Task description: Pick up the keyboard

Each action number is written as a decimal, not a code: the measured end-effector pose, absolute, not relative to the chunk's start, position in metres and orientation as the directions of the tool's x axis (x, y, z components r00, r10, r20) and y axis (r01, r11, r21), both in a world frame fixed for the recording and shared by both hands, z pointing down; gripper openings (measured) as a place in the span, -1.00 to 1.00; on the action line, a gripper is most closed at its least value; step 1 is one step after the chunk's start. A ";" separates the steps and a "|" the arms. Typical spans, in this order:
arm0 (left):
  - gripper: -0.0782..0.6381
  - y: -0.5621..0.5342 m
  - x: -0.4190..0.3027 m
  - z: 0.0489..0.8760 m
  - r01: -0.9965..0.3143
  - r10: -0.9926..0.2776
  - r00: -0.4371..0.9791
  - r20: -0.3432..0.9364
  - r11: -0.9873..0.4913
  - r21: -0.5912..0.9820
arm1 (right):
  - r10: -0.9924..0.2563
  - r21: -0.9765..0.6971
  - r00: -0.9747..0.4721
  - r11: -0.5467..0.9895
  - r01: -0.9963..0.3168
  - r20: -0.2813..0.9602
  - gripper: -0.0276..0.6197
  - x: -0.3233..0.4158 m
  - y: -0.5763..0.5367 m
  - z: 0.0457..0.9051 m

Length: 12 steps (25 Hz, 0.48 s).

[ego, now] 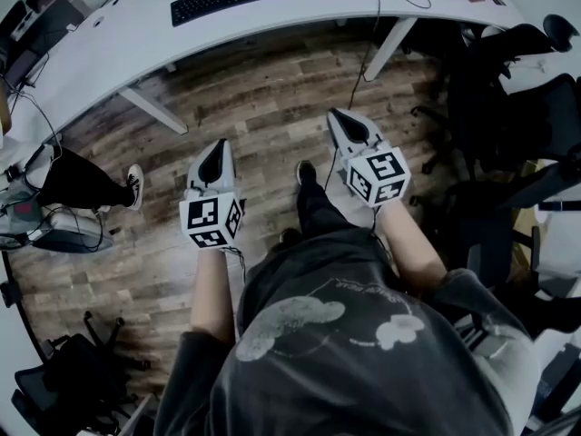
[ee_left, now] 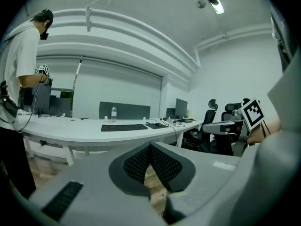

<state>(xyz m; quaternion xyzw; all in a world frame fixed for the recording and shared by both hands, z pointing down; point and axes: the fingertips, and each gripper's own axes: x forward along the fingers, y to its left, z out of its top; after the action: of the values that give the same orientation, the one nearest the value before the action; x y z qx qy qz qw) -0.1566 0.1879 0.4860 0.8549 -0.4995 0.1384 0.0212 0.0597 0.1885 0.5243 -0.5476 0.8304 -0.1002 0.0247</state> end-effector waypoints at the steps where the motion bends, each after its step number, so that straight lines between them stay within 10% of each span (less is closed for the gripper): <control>1: -0.78 0.181 -0.157 0.488 -0.862 -0.849 0.459 0.263 -0.497 -0.102 | -0.915 -0.200 -0.396 0.375 -0.905 0.074 -0.94 0.061 0.182 0.528; 12: -0.78 0.069 -0.140 0.493 -0.877 -0.857 0.419 0.301 -0.467 -0.108 | -0.900 -0.223 -0.424 0.395 -0.891 0.098 -0.94 0.083 0.058 0.542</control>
<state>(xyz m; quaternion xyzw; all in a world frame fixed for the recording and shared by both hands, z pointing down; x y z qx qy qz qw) -0.1395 0.0693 0.4933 0.8417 -0.5150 0.1588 0.0327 0.0831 0.0582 0.5420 -0.5365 0.8350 -0.1211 0.0189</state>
